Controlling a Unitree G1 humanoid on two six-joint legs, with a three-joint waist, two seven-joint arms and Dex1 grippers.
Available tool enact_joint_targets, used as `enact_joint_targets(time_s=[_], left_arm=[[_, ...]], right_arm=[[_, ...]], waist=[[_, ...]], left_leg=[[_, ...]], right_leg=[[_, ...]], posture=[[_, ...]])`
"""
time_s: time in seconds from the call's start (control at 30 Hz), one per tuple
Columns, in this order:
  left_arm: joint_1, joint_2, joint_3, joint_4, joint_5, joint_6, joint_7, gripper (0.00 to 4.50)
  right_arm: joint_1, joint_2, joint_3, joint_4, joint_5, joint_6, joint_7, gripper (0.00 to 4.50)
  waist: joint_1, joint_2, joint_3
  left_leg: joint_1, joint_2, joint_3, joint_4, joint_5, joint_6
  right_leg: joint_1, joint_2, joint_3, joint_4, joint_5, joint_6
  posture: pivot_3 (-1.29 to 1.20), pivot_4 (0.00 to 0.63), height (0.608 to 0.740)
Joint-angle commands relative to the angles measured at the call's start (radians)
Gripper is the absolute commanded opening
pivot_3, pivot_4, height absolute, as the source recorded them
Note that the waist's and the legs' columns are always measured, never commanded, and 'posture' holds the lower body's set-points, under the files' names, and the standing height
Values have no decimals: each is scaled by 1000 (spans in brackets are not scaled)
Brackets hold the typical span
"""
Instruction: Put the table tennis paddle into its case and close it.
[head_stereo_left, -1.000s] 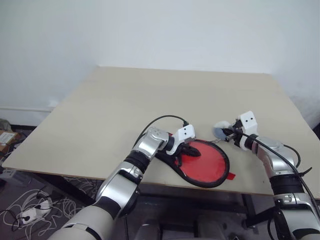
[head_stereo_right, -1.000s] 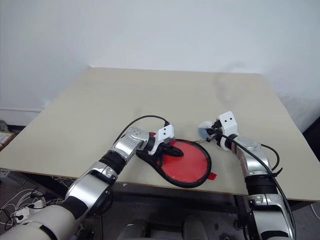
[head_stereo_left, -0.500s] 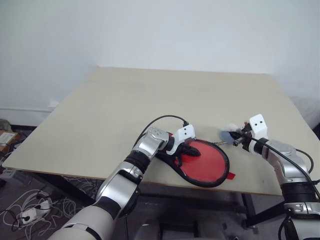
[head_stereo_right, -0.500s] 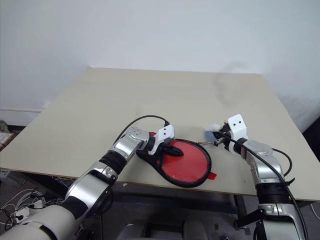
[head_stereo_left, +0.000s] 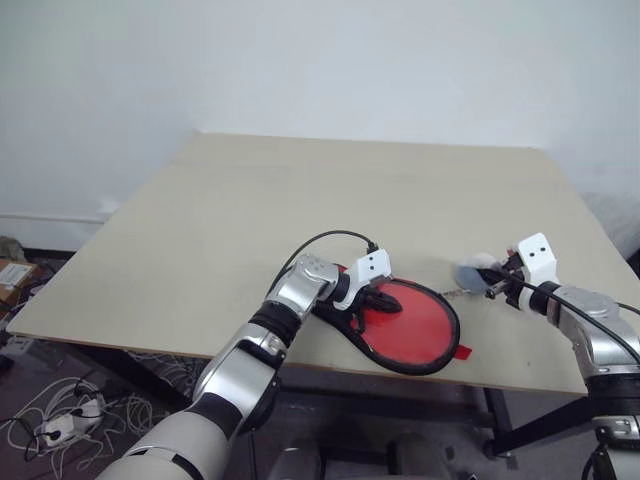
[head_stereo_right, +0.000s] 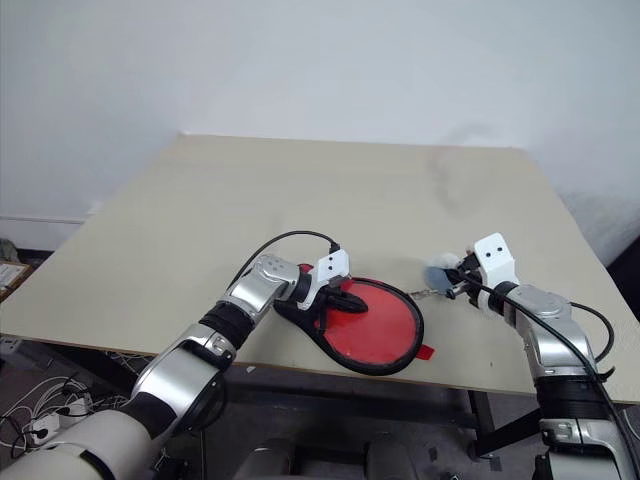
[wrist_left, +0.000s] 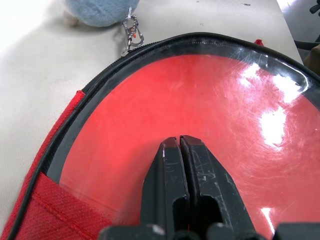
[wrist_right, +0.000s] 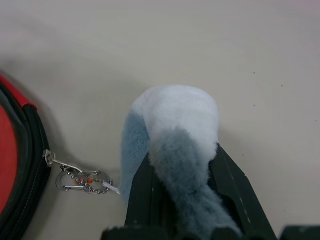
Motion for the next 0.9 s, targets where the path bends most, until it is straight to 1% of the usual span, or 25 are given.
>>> enact_joint_targets(time_s=[0.03,0.3,0.53,0.9], left_arm=[[2,14,-26,37,46,10,11,0],[-1,11,-24,45,45,6,15,0],[-5,9,-23,56,46,-1,20,0],[-16,3,-19,77,46,-12,25,0]], right_arm=[[20,-71,-68,-42,11,-25,29,246],[84,-143,-89,-73,44,-46,108,246],[122,-180,-111,-103,78,-42,165,246],[233,-246,-147,-157,132,-46,281,246]], waist=[[1,0,0],[2,-1,0],[2,-1,1],[3,-2,1]], left_leg=[[0,0,0,0,0,0],[0,0,0,1,0,0],[-1,0,0,1,0,0],[-1,0,1,2,0,0]], right_leg=[[0,0,0,0,0,0],[0,0,0,-1,0,0],[0,0,0,-1,-2,-2],[1,-1,0,-2,-2,-2]], posture=[[0,0,740],[0,0,740],[0,0,740],[0,0,740]])
